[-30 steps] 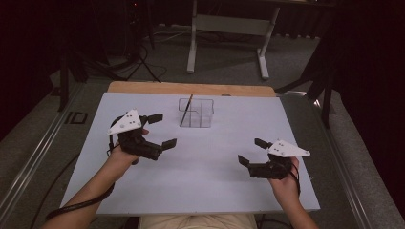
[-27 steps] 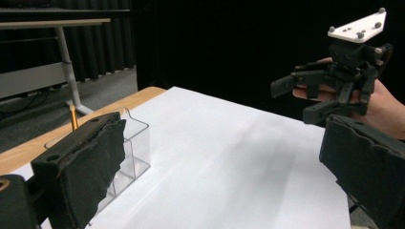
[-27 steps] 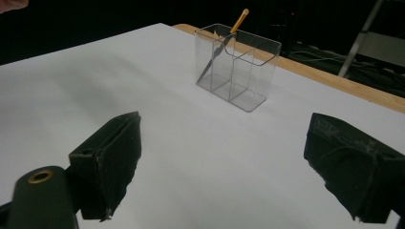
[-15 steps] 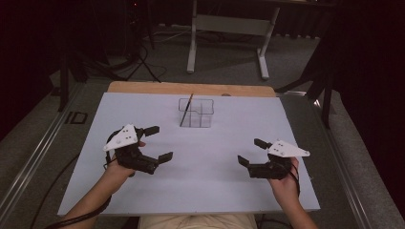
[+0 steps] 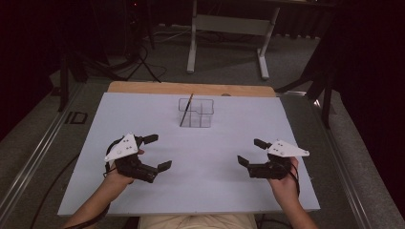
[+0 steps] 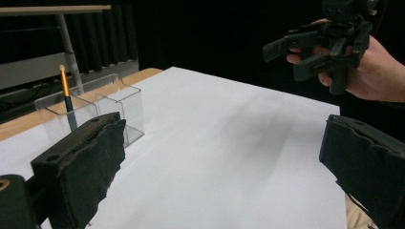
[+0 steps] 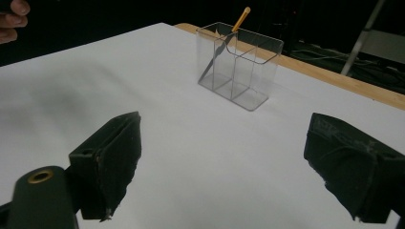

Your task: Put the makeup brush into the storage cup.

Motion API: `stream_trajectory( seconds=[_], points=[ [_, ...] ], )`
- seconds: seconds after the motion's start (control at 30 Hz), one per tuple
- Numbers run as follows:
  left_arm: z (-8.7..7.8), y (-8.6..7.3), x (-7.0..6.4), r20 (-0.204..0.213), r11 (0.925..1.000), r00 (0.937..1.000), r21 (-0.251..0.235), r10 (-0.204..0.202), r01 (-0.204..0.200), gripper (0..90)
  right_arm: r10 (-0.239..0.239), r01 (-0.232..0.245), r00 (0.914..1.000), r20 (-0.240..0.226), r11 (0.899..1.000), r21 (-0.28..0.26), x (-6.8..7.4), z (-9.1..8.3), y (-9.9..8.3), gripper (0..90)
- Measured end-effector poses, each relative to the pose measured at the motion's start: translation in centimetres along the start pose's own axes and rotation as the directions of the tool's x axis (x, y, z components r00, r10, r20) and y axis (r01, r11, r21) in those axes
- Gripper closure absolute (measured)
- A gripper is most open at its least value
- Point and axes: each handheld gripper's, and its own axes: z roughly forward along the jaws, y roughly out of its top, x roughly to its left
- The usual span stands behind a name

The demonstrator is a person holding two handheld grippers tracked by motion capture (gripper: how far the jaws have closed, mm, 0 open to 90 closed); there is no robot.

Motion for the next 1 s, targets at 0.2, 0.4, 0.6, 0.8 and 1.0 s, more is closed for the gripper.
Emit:
stream_trajectory(
  seconds=[0.2,0.4,0.6,0.8,1.0],
  points=[
    [-0.1,-0.9,-0.2,-0.001,0.9999,0.9999,0.003,-0.017,0.017,2.3,0.0,0.0,1.0,-0.001,1.0,0.001,0.0,0.0,0.0,12.7],
    [-0.1,-1.9,-0.3,-0.011,0.9996,0.9999,0.027,-0.012,0.012,2.3,-0.003,0.003,1.0,0.002,1.0,0.001,0.0,0.0,0.0,12.7],
    [0.1,-3.1,-0.4,-0.014,0.9984,0.9996,0.05,-0.025,0.025,2.3,-0.004,0.004,1.0,0.0,1.0,0.0,0.0,0.0,0.0,12.7],
    [0.2,-3.9,-0.4,-0.014,0.9978,0.9994,0.058,-0.033,0.034,2.3,-0.009,0.009,1.0,-0.001,1.0,0.003,0.0,0.0,0.0,12.7],
    [0.1,-4.5,-0.3,-0.018,0.9974,0.9982,0.045,-0.057,0.057,2.3,-0.012,0.012,0.9999,-0.001,1.0,0.004,0.1,0.1,-0.1,12.7]
  ],
)
